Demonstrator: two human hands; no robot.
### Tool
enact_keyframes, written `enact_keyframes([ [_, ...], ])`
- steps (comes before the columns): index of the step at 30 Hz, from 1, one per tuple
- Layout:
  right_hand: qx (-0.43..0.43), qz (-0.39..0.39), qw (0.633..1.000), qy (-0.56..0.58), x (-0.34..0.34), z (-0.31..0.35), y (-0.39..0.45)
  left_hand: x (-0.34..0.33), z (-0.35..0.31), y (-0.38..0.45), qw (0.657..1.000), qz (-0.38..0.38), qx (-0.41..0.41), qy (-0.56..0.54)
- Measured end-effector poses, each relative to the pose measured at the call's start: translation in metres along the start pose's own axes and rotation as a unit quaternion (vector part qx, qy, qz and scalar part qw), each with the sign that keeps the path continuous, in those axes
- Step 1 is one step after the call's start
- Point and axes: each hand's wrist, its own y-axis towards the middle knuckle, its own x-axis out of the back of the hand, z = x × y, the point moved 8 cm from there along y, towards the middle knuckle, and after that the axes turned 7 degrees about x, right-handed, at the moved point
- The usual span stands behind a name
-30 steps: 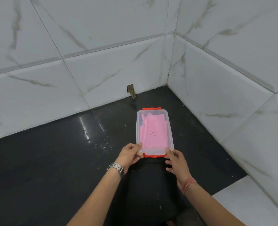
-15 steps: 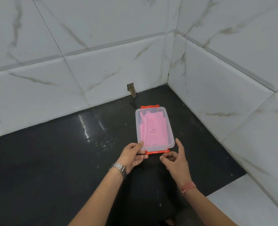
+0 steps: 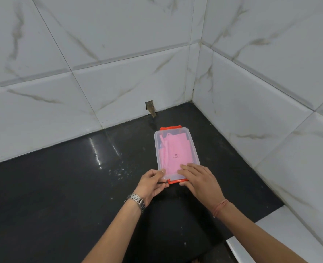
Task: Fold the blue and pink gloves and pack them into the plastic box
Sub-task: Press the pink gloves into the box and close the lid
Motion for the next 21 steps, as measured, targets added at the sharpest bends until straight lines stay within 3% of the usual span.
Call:
enact_keyframes([
  [15,-0.007,-0.036,0.999,0.030,0.002,-0.001,0.001,0.002,0.002,0.007,1.000,0.002,-0.008,0.014],
  [21,-0.003,0.028,0.998,0.059,-0.007,0.001,0.027,0.002,-0.006,0.009,0.998,-0.009,-0.058,0.008],
])
